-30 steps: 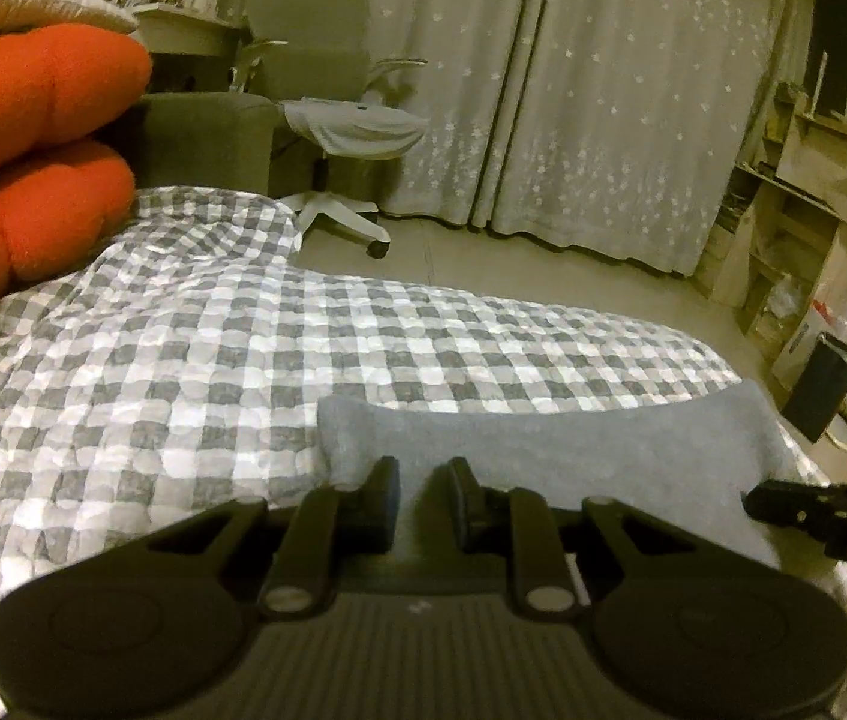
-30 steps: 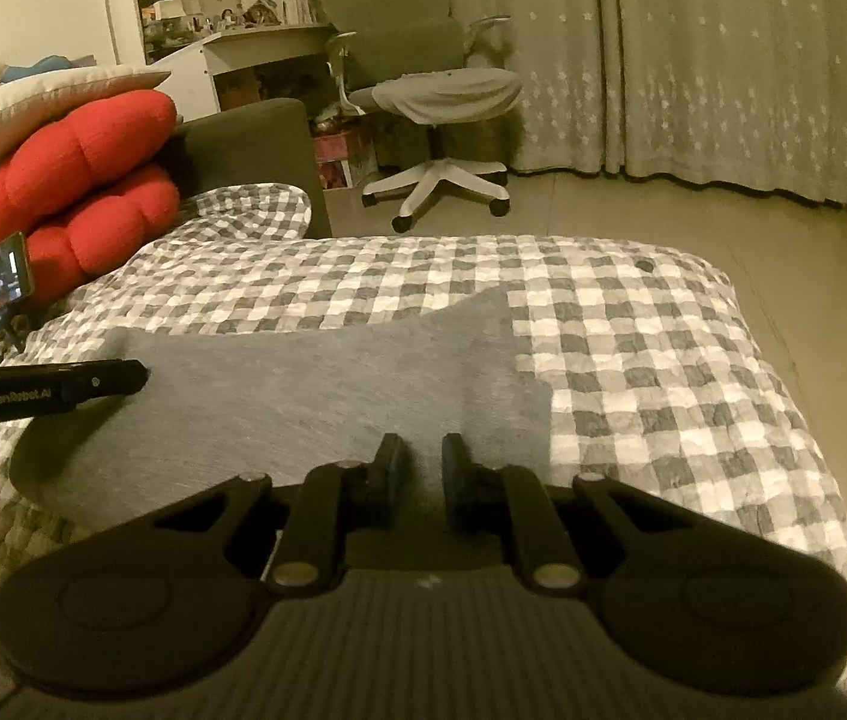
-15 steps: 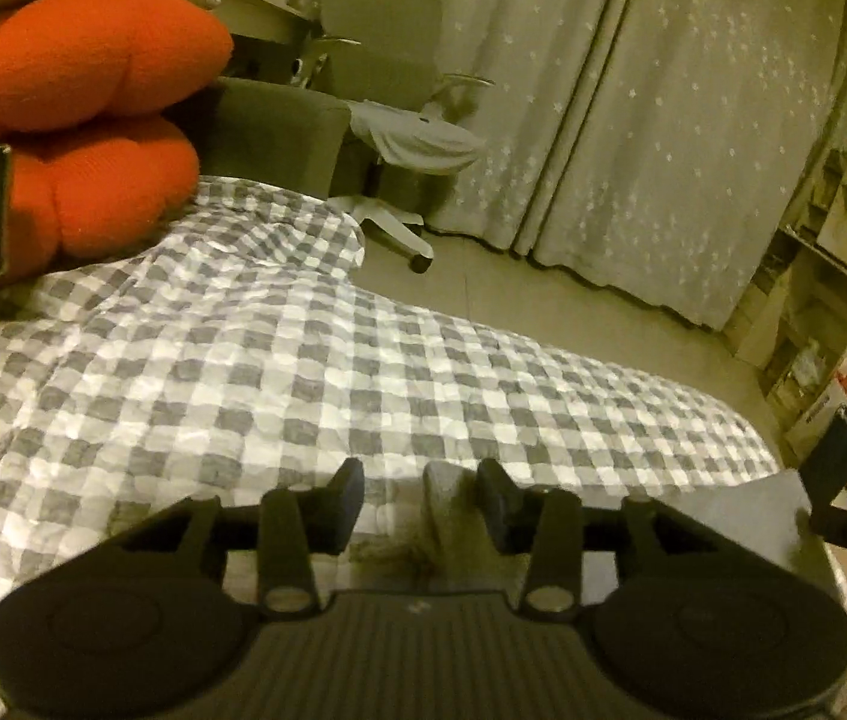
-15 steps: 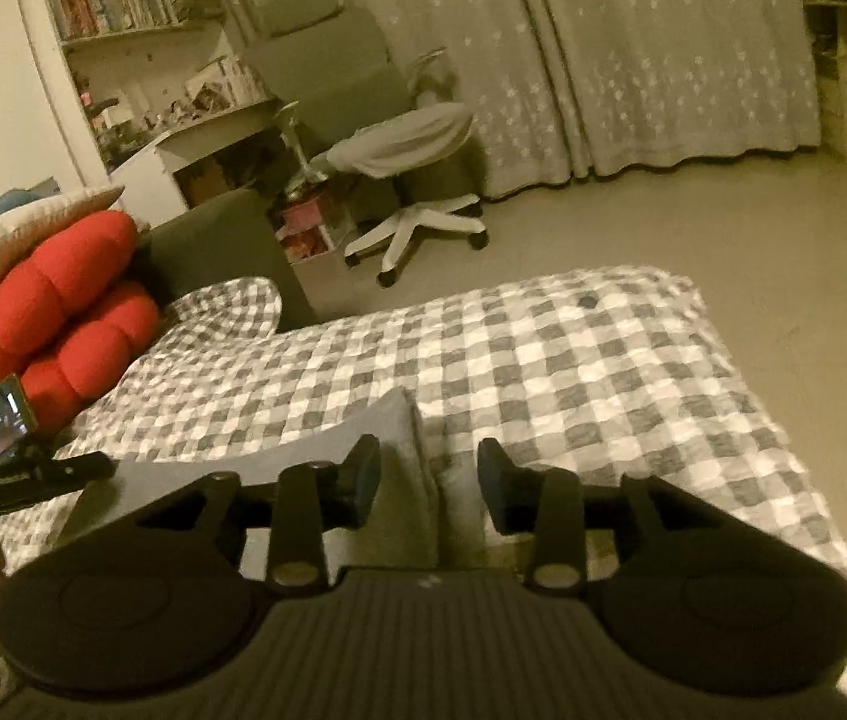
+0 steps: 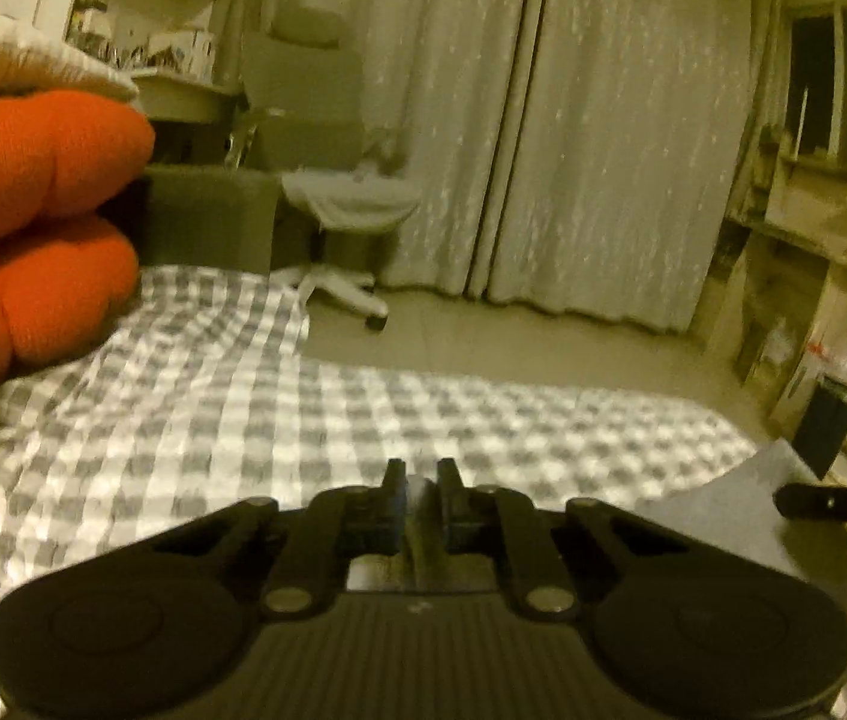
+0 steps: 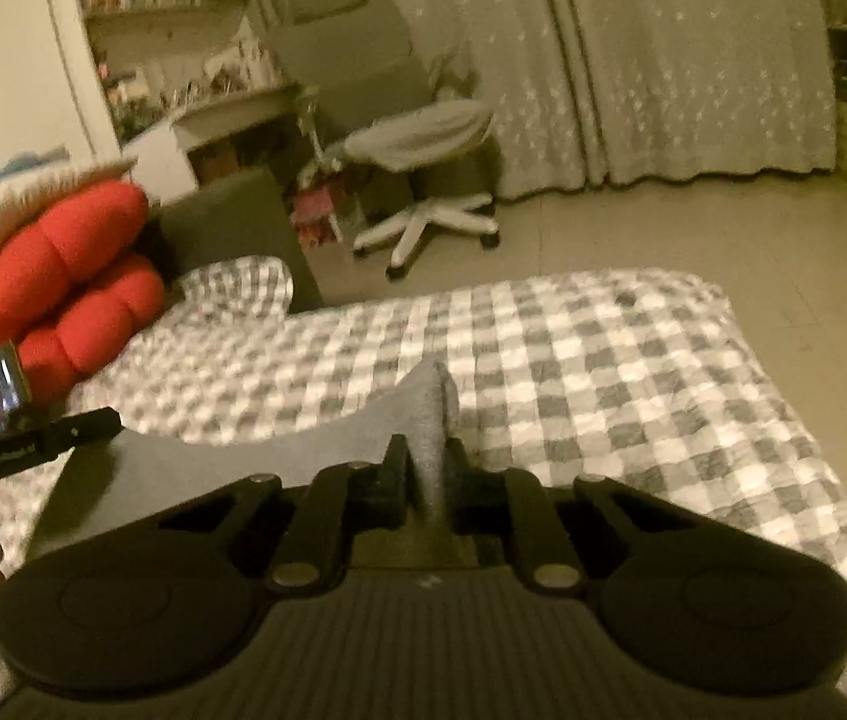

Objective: Fold clothes
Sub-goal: 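Position both open grippers over the folded sweater's edge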

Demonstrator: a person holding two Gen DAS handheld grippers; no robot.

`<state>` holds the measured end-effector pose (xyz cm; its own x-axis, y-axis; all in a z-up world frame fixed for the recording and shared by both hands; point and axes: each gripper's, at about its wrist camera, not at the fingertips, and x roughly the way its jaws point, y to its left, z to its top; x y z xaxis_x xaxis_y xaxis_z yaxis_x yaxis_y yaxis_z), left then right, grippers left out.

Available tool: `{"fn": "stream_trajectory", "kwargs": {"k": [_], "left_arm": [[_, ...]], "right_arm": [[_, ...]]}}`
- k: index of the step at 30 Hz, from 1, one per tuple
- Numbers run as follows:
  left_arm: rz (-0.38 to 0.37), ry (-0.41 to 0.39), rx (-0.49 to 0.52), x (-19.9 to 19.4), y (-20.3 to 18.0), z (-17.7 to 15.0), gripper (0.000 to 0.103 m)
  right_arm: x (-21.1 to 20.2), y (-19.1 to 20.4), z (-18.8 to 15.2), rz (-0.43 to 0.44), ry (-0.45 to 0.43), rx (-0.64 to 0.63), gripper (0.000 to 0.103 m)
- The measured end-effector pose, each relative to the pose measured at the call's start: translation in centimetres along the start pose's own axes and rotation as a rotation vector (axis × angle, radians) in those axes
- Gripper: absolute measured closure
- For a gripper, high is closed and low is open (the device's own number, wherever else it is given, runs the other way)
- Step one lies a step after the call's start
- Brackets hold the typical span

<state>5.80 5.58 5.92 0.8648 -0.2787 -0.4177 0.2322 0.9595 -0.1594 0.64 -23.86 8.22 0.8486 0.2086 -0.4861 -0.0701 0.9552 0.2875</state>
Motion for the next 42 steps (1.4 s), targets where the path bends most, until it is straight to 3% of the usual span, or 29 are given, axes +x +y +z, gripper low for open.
{"fn": "stream_trajectory", "kwargs": {"k": [6,11,12,13,15,24,27,29,32,39,42], "left_arm": [[0.064,0.061,0.050,1.4,-0.5,-1.3,0.091],[0.084,0.072,0.011,1.2,0.3,-1.2,0.081],[0.089,0.066,-0.002,1.0,0.5,-1.0,0.077],[0.094,0.061,-0.011,0.7,0.6,-0.8,0.076],[0.101,0.051,-0.026,0.2,0.8,-0.3,0.075],[0.087,0.010,-0.033,-2.1,-0.8,1.2,0.075],[0.052,0.008,-0.007,-2.5,-2.3,0.8,0.075],[0.029,0.014,0.017,-2.6,-3.3,0.3,0.075],[0.001,0.043,0.042,-2.1,-4.3,-0.8,0.075],[0.033,0.120,0.078,0.1,-4.3,-2.8,0.075],[0.037,0.125,0.075,0.2,-4.1,-3.0,0.076]], "right_arm": [[1.9,-0.1,-0.9,-0.066,0.066,0.002,0.091],[2.2,0.6,-1.0,-0.083,0.057,-0.067,0.088],[2.1,0.5,-1.0,-0.087,0.056,-0.069,0.084],[2.0,0.4,-0.9,-0.102,0.048,-0.080,0.072],[1.6,0.4,-0.7,-0.139,0.020,-0.107,0.065],[-1.7,0.0,0.3,-0.201,-0.140,-0.103,0.065],[-2.1,0.3,0.3,-0.152,-0.163,-0.087,0.065],[-1.9,1.0,0.1,-0.090,-0.147,-0.091,0.065],[-1.2,2.3,-0.4,-0.041,-0.114,-0.126,0.080],[2.6,2.6,-1.6,-0.106,0.041,-0.174,0.085],[2.7,2.4,-1.6,-0.117,0.043,-0.174,0.085]]}}
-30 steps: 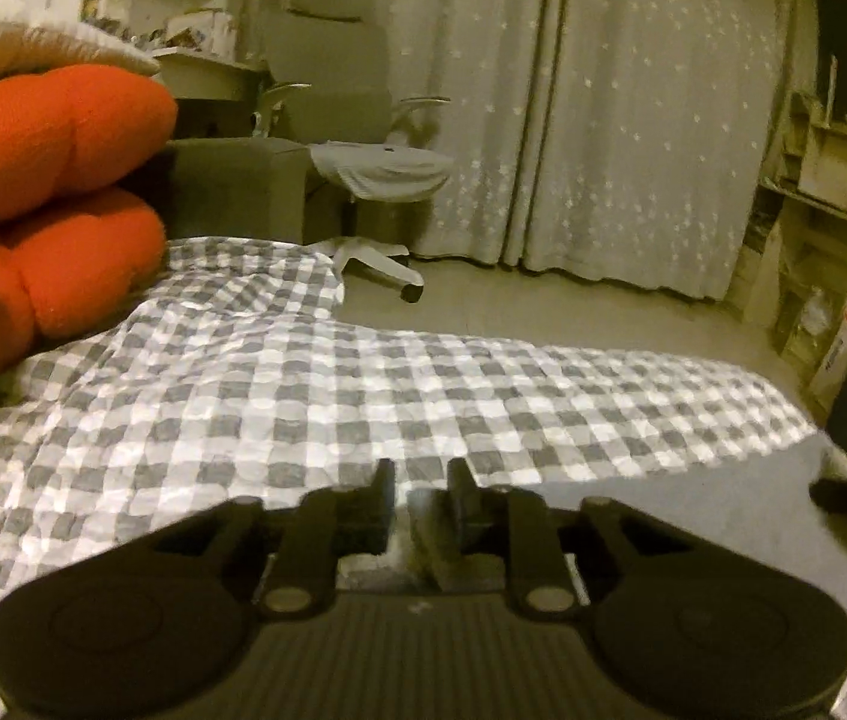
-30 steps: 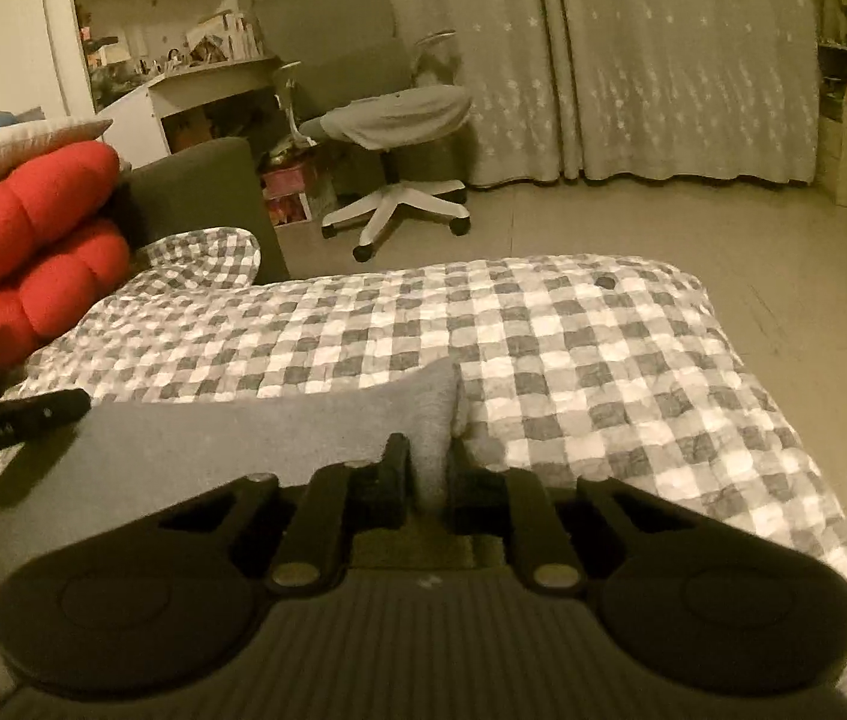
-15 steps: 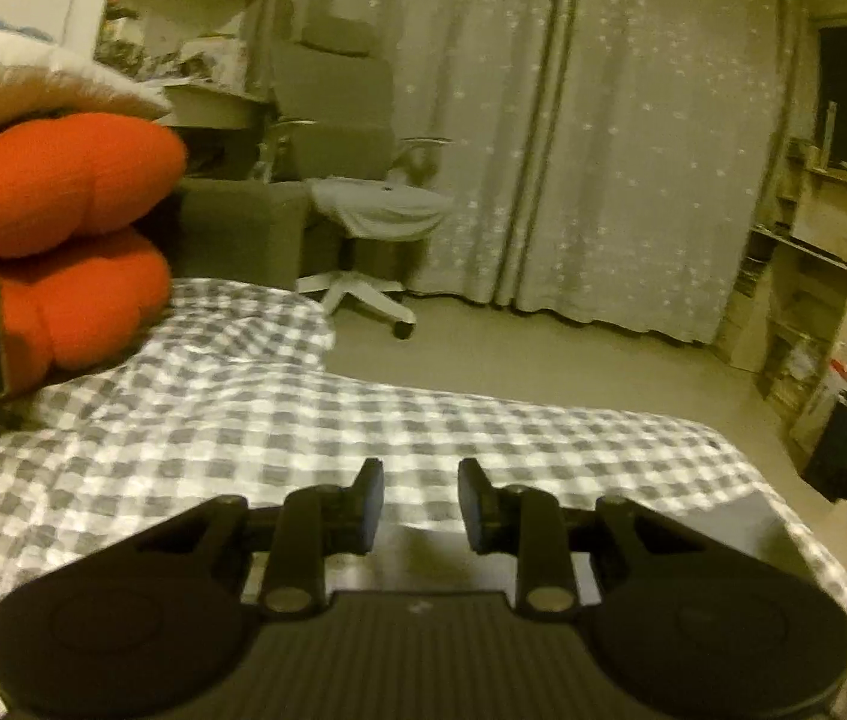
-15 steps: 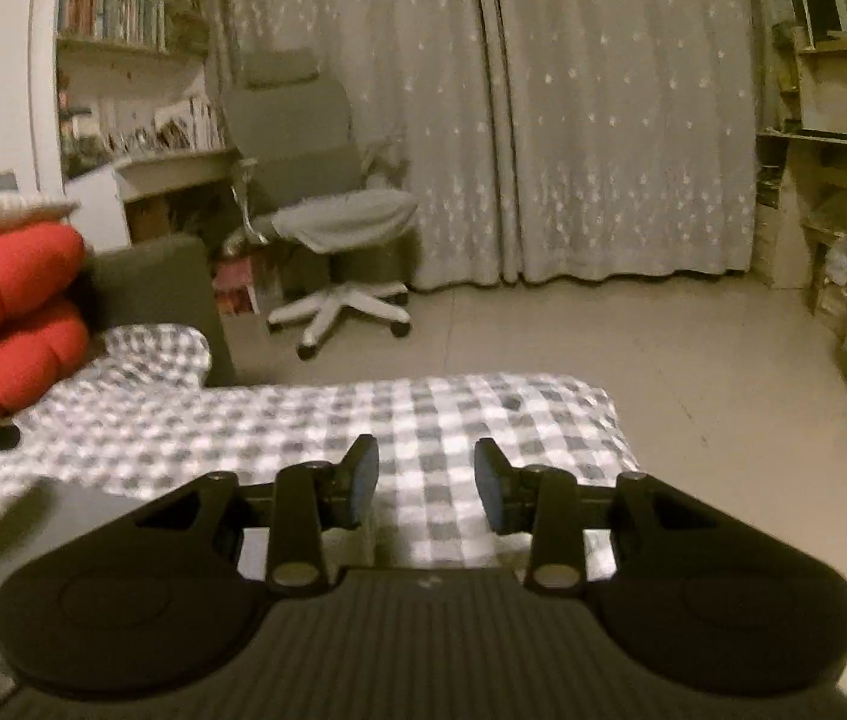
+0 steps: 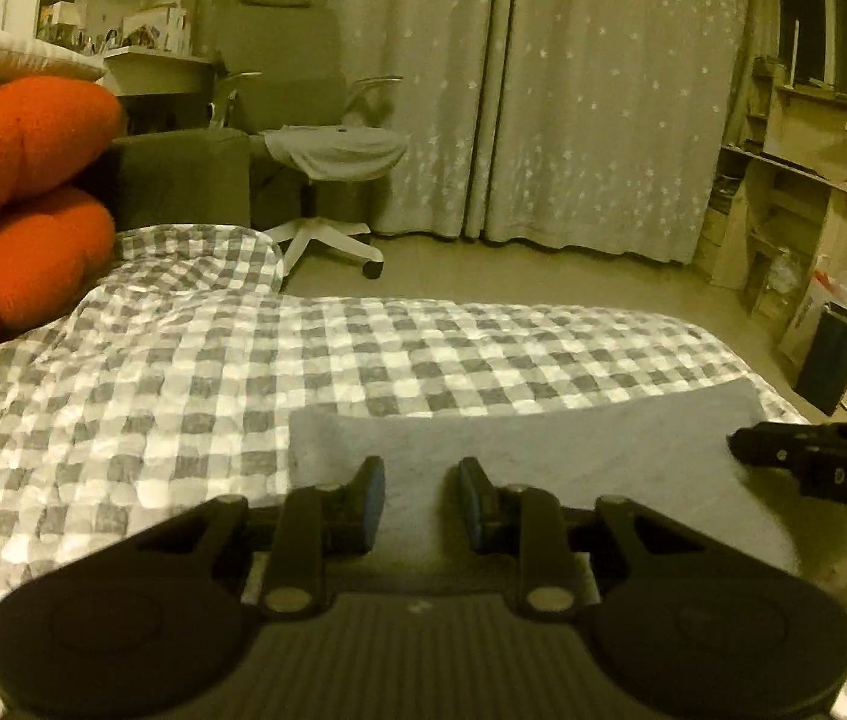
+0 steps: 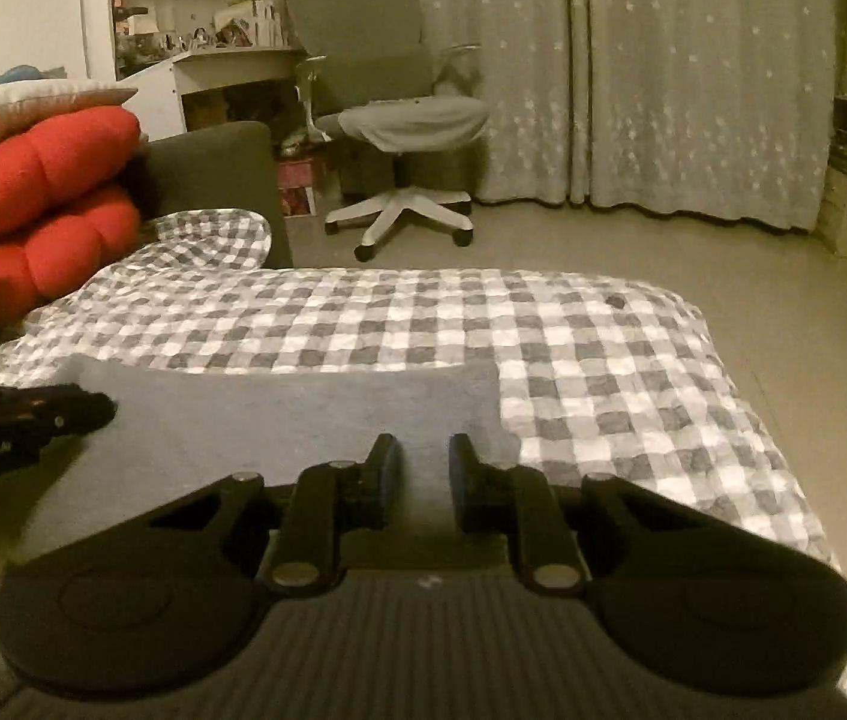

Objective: Fold clothes
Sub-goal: 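Position both open grippers over the folded sweater's edge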

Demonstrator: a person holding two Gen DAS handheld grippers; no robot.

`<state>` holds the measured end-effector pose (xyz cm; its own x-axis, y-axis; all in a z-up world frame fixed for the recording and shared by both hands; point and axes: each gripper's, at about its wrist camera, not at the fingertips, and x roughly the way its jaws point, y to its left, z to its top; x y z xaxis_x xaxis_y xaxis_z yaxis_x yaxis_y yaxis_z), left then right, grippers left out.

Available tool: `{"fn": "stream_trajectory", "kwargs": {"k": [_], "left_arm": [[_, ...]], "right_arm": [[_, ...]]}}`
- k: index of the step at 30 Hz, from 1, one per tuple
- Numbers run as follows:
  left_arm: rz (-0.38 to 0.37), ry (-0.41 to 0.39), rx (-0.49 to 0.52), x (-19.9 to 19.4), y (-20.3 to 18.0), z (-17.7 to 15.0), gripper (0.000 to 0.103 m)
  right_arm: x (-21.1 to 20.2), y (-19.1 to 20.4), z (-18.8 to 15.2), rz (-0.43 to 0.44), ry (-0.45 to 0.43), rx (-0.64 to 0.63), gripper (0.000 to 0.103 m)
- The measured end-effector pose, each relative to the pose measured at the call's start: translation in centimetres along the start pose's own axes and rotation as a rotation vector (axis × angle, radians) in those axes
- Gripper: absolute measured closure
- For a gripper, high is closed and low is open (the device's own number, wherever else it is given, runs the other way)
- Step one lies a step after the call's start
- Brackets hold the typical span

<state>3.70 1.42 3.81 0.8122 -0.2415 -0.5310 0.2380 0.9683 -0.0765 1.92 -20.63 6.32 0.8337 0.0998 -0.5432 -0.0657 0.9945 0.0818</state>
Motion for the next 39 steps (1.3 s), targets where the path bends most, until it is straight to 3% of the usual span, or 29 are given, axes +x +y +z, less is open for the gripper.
{"fn": "stream_trajectory", "kwargs": {"k": [23,33,39], "left_arm": [[-0.008,0.042,-0.084,0.0,2.1,-0.1,0.076],[0.023,0.044,-0.063,-0.1,1.2,-0.3,0.076],[0.035,0.046,-0.060,-0.1,0.8,-0.1,0.076]], "right_arm": [[-1.1,-1.6,-0.5,-0.019,0.001,0.038,0.084],[-2.4,1.3,-0.5,0.075,-0.062,-0.042,0.080],[-2.0,4.2,-1.6,0.122,-0.038,-0.131,0.080]]}}
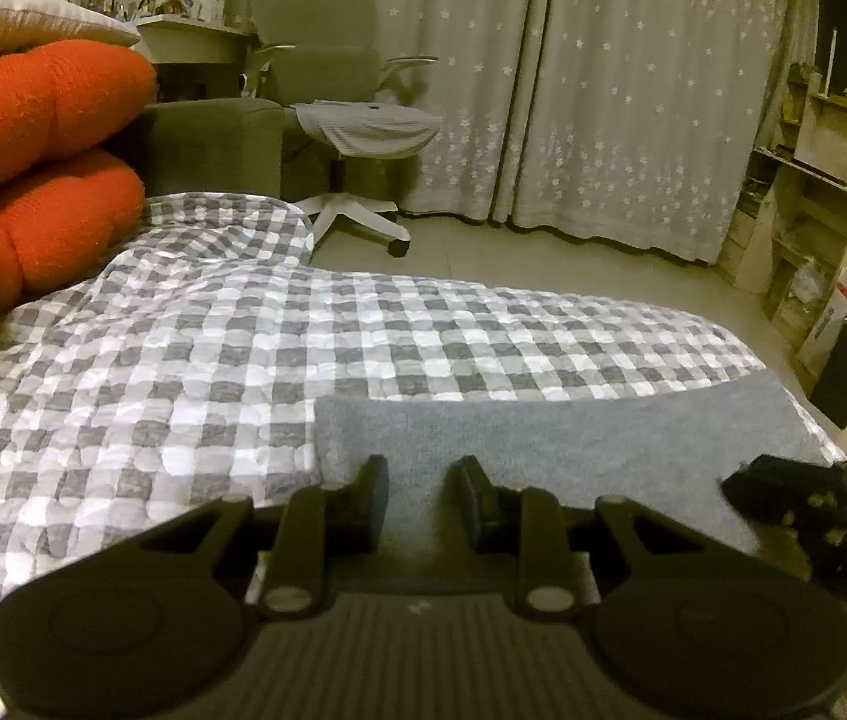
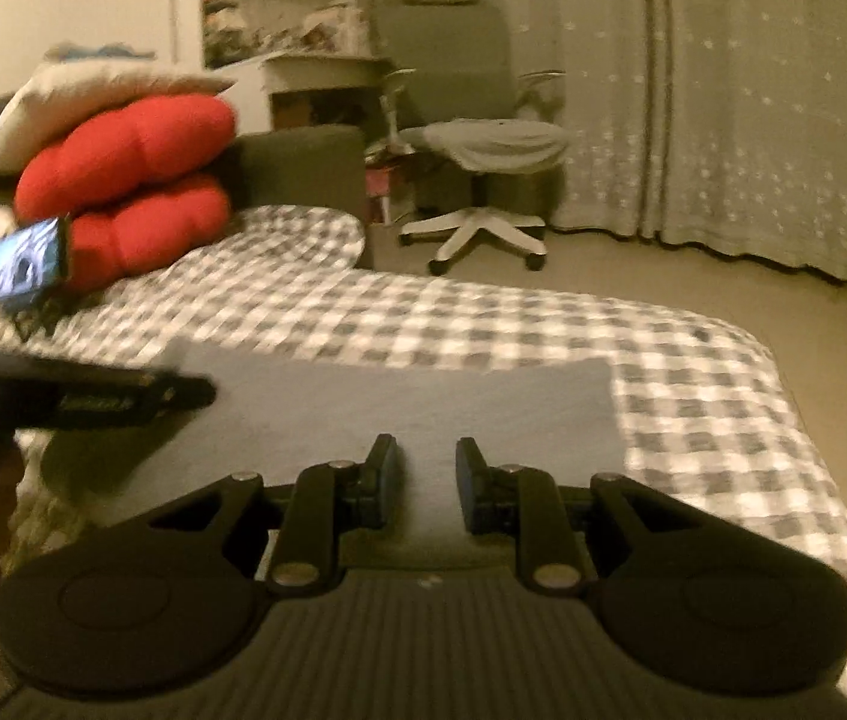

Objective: Fold clothes
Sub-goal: 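Position both open grippers over the folded sweater's edge, then roll both grippers sideways and close them on the sweater's edge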

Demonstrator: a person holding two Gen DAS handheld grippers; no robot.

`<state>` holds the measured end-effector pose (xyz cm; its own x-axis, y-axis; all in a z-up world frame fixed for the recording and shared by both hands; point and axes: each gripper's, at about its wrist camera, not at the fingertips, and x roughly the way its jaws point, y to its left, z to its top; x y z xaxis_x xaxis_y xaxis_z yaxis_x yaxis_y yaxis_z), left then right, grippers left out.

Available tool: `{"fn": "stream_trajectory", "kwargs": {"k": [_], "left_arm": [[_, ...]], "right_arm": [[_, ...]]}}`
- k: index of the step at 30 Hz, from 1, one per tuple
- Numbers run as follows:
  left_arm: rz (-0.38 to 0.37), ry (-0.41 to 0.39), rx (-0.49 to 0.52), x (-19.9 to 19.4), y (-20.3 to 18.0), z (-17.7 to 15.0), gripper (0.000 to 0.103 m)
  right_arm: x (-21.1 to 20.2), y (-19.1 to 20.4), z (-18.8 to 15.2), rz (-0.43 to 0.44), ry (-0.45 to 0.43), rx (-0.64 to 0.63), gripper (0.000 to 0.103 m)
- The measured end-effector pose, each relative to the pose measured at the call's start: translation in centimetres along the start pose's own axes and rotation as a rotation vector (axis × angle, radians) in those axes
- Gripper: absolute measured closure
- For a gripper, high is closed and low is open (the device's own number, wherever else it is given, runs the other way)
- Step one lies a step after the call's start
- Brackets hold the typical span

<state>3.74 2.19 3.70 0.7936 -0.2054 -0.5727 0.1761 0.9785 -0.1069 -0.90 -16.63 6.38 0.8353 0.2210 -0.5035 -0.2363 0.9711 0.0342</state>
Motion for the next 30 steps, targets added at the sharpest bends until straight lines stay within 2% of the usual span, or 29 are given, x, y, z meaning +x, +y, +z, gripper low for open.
{"fn": "stream_trajectory", "kwargs": {"k": [7,11,16,26,30], "left_arm": [[0.014,-0.003,0.011,0.0,-0.3,0.0,0.076],[0.019,-0.006,0.018,-0.1,-0.5,-0.1,0.076],[0.026,-0.005,0.015,-0.2,-0.6,-0.1,0.076],[-0.001,0.018,-0.036,-3.8,0.2,-0.7,0.075],[0.003,0.051,-0.089,-3.7,1.7,-1.2,0.076]], "right_arm": [[-0.6,1.5,0.1,0.039,-0.033,-0.026,0.080],[0.3,2.5,-0.7,0.026,0.005,-0.072,0.080],[0.5,2.5,-0.6,0.019,0.015,-0.066,0.081],[0.0,2.4,0.0,0.014,0.011,-0.025,0.081],[-0.2,2.7,0.2,0.027,0.003,-0.022,0.081]]}}
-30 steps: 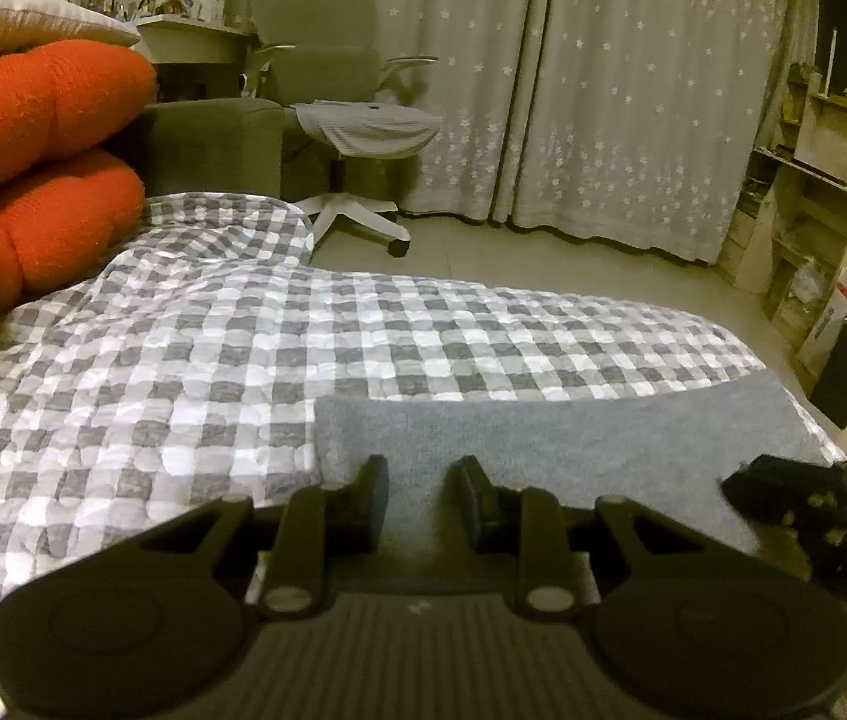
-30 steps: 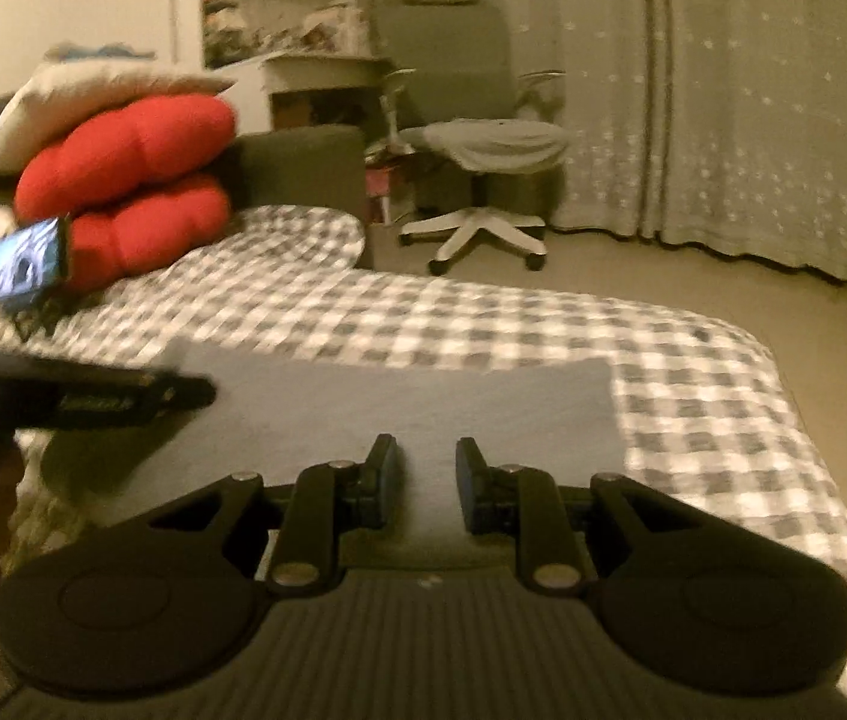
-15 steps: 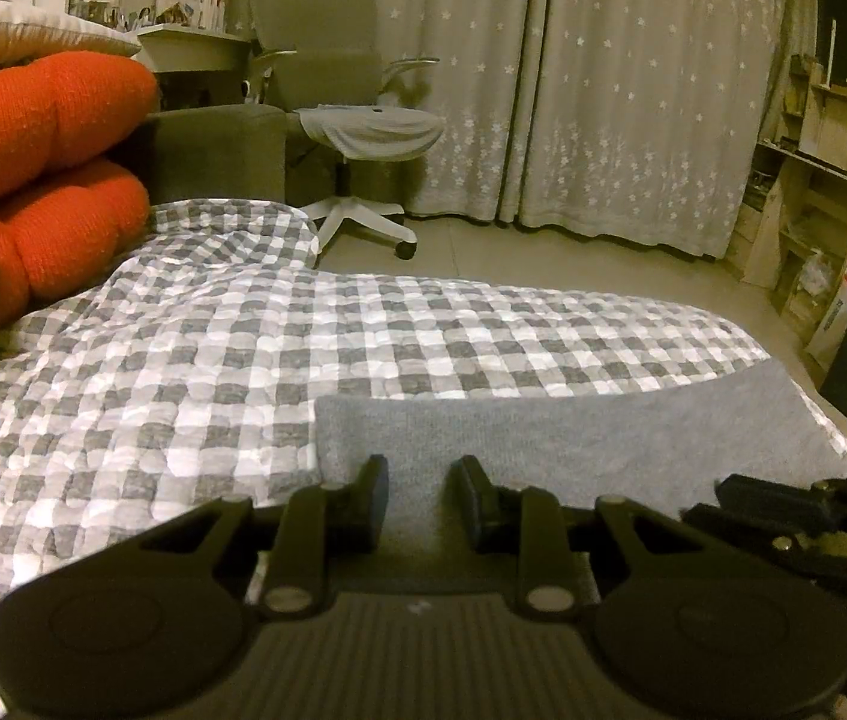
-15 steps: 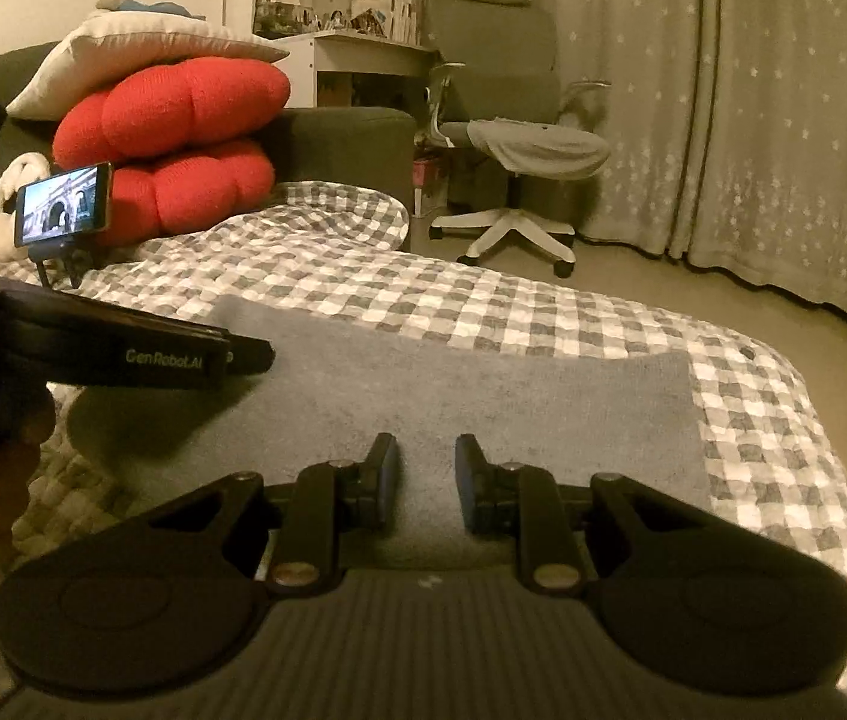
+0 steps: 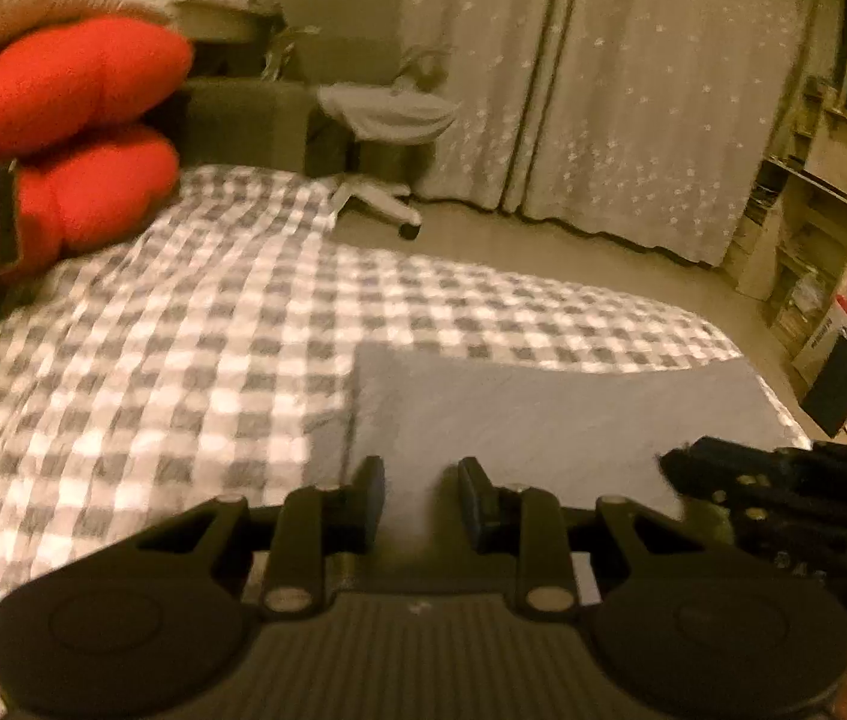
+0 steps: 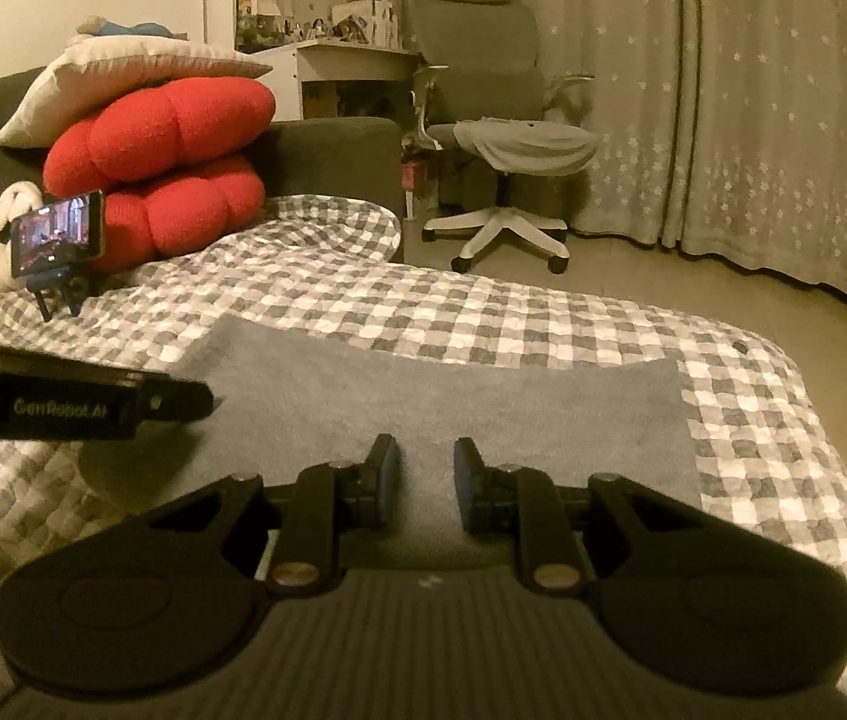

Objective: Fold clothes
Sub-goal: 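Roll both grippers sideways and close them on the sweater's edge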

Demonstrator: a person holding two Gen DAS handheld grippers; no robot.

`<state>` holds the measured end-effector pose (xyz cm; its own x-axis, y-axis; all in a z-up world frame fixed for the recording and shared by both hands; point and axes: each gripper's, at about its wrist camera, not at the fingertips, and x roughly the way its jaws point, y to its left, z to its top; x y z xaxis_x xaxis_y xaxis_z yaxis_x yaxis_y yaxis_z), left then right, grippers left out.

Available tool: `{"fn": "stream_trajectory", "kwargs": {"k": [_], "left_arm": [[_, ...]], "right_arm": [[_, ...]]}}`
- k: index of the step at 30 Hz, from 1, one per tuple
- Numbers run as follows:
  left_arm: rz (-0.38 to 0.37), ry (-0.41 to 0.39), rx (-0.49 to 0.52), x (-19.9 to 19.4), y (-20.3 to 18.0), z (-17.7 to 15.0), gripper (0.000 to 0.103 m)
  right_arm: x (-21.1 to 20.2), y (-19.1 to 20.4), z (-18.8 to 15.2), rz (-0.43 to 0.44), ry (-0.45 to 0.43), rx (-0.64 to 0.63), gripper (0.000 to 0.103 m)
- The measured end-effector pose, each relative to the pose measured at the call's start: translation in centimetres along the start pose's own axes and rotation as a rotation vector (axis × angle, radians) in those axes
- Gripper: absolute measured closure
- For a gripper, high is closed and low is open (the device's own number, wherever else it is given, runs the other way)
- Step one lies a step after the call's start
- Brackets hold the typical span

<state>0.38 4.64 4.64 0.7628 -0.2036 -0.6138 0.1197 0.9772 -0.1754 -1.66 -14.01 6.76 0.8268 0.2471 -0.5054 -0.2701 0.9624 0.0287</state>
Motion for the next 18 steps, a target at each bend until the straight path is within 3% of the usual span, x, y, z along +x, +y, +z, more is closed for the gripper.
{"fn": "stream_trajectory", "kwargs": {"k": [4,10,14,18], "left_arm": [[0.020,0.034,-0.077,0.1,1.7,0.1,0.073],[-0.014,0.062,-0.179,-0.7,4.3,0.9,0.071],[-0.077,0.080,-0.302,-1.0,7.3,1.7,0.071],[-0.158,0.097,-0.391,-1.2,8.8,2.1,0.067]], "right_arm": [[0.0,0.9,0.2,0.017,-0.002,-0.014,0.081],[0.4,2.3,0.5,0.032,0.000,-0.025,0.081],[0.5,3.5,0.8,0.050,0.002,-0.038,0.074],[0.4,6.9,0.6,0.088,0.001,-0.181,0.064]]}}
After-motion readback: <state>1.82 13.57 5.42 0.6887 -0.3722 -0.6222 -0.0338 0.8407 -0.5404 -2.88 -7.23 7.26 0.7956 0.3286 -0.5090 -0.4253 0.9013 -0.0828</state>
